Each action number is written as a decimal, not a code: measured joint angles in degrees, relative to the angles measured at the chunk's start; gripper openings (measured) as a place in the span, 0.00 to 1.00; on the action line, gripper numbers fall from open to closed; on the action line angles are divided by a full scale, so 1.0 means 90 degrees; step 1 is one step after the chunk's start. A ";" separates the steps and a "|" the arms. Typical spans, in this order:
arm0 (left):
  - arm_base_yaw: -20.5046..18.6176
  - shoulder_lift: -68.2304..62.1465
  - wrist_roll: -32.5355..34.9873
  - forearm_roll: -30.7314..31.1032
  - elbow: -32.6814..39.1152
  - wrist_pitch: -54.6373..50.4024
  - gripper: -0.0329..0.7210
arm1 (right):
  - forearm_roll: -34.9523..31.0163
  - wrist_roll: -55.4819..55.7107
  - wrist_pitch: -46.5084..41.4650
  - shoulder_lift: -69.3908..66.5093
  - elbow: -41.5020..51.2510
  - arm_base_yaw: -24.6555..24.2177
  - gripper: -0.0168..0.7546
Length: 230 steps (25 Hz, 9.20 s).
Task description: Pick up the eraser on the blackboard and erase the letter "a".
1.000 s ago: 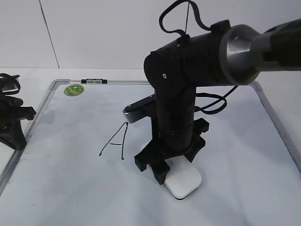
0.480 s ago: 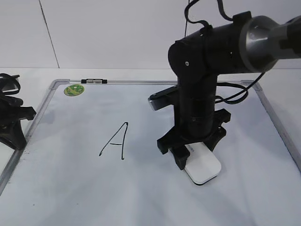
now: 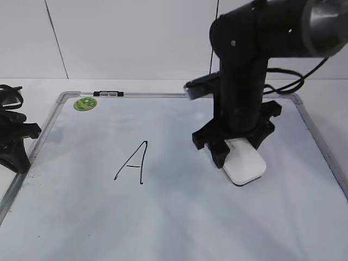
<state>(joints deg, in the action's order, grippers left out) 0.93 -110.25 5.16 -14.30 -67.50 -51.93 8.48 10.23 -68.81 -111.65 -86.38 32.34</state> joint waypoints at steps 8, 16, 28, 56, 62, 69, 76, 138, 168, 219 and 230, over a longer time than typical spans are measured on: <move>0.0000 0.0000 0.0000 0.0000 0.0000 0.0011 0.08 | 0.0566 0.0530 -0.0045 0.1183 -0.0028 0.0000 0.75; 0.0000 0.0000 0.0000 0.0000 0.0000 0.0011 0.08 | 0.1665 0.1309 0.0006 0.2130 0.0072 0.0000 0.75; 0.0000 0.0000 0.0000 0.0000 0.0000 0.0011 0.08 | 0.2484 0.2068 -0.0153 0.2717 0.0911 -0.0710 0.75; 0.0000 0.0000 0.0023 -0.0063 0.0000 0.0011 0.09 | 0.0325 0.0380 -0.0108 0.1547 0.0911 -0.2768 0.75; 0.0000 0.0000 0.0023 -0.0063 0.0000 0.0020 0.09 | -0.0091 -0.0039 -0.0067 0.1034 0.0838 -0.2965 0.75; 0.0000 0.0000 0.0023 -0.0074 0.0000 0.0020 0.09 | -0.0316 -0.0196 -0.0092 0.0390 0.0326 -0.2965 0.75; 0.0000 0.0000 0.0023 -0.0074 0.0000 0.0020 0.09 | -0.0340 -0.0208 -0.0092 -0.0156 0.0261 -0.2965 0.75; 0.0000 0.0000 0.0023 -0.0074 0.0000 0.0035 0.09 | -0.0329 -0.0133 0.0082 -0.0332 0.0261 -0.2965 0.84; 0.0000 0.0000 0.0023 -0.0074 0.0000 0.0049 0.09 | -0.0365 -0.0072 -0.0091 0.0104 -0.0293 -0.2965 0.71; 0.0577 0.5109 -0.0045 0.0460 0.0084 -0.0973 0.41 | -0.1136 -0.0360 -0.0334 0.5430 0.1422 -0.2884 0.70; 0.0607 0.6905 -0.0045 0.0529 0.0106 -0.2120 0.41 | -0.1176 -0.0360 -0.0358 0.7521 0.2598 -0.2299 0.70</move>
<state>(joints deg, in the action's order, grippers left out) 6.39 -48.10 4.76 -9.54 -66.55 -71.01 -2.10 6.99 -72.03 -43.96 -63.00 11.65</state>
